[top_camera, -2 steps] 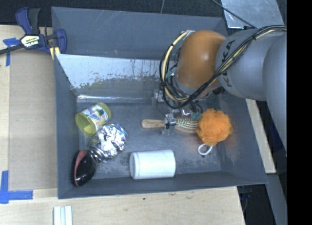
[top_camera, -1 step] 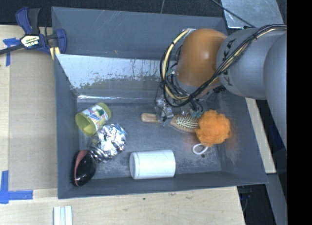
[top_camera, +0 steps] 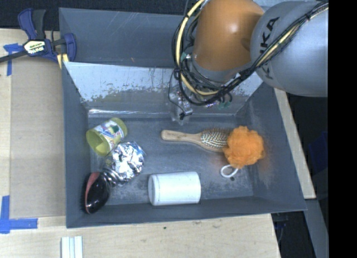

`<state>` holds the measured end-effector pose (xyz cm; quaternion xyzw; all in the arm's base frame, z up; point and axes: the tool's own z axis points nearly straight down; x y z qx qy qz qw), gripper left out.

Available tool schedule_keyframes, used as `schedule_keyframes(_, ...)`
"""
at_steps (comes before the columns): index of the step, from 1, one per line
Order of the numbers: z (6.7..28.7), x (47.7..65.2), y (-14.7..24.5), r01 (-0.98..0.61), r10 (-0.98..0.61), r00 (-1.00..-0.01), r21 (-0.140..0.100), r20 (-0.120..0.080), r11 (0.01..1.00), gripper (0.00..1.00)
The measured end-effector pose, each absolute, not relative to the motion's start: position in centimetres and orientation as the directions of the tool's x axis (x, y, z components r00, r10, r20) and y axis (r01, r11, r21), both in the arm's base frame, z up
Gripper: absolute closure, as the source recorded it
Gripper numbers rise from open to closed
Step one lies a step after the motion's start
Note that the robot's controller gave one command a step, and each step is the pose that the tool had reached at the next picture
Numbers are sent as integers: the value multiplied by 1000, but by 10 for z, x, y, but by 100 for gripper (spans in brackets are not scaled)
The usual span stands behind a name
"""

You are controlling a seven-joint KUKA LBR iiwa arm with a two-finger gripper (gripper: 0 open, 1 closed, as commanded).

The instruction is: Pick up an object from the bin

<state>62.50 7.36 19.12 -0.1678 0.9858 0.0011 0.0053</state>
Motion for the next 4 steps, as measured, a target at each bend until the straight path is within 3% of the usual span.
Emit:
schedule_keyframes(1,106,597,89,-248,-248,-969,3,-5,969,100)
schedule_keyframes(2,252,606,72,-250,-250,-968,0,-19,968,100)
schedule_keyframes(3,149,607,62,-216,-216,-976,2,-14,976,100)
schedule_keyframes(4,318,581,72,-473,-473,-881,-6,-27,881,100)
